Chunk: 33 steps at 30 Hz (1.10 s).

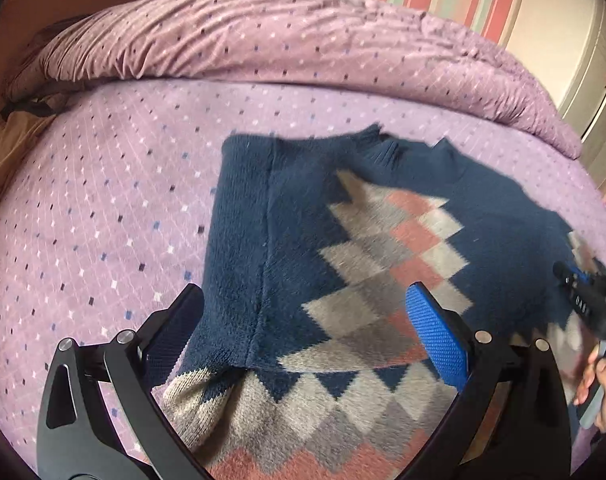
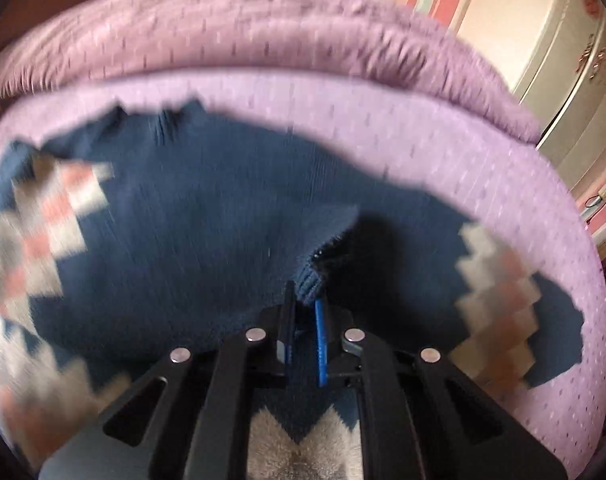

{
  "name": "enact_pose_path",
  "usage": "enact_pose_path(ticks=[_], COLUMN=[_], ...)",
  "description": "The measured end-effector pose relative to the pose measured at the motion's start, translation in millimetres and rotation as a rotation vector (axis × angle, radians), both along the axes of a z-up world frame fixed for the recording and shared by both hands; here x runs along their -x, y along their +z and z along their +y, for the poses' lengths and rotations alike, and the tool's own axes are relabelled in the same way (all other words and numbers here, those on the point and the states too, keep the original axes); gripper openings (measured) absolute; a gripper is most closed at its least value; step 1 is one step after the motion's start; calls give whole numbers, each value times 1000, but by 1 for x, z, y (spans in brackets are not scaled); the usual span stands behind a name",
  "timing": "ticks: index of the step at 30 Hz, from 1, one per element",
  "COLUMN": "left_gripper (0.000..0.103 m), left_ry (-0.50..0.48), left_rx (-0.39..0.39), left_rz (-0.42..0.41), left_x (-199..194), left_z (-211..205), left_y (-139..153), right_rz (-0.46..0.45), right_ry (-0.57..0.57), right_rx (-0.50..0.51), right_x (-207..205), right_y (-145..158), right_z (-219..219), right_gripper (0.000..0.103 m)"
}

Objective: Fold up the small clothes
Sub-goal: 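Carry the held sleeve across the body with the right tool and release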

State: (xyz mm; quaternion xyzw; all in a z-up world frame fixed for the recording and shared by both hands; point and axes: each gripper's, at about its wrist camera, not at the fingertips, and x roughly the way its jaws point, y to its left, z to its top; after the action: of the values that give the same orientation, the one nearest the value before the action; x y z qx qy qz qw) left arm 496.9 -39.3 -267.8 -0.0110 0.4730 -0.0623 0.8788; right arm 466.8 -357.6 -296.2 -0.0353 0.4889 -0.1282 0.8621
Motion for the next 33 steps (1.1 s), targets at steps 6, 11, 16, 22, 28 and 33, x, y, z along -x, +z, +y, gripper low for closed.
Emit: enact_pose_path(ticks=[6,11,16,22,28,33], left_gripper=[100,100,100,100,100,100], left_ry=[-14,-32,-54,-73,-68,-99], left_rx=[-29,-29,-14,-19,14,38], left_rz=[9,6,-10,-23,0,-2], left_x=[4,6,6,5,0,0], left_z=[-1,-6,-16,-22,-18,-23], left_y=[-10,1,13,16,13,23], right_rz=[-16,-109,-35,7,-11,-213], right_ry=[39,74,145,66,58,-1], right_rx=[-79,-49,-57,-103,-113,-166], right_x=[11,19,4,5,10,56], right_y=[4,38,14,-16,-11,56], right_z=[-9,-6,10,1,-1,-44], right_gripper=[44,55,30,35,50,76])
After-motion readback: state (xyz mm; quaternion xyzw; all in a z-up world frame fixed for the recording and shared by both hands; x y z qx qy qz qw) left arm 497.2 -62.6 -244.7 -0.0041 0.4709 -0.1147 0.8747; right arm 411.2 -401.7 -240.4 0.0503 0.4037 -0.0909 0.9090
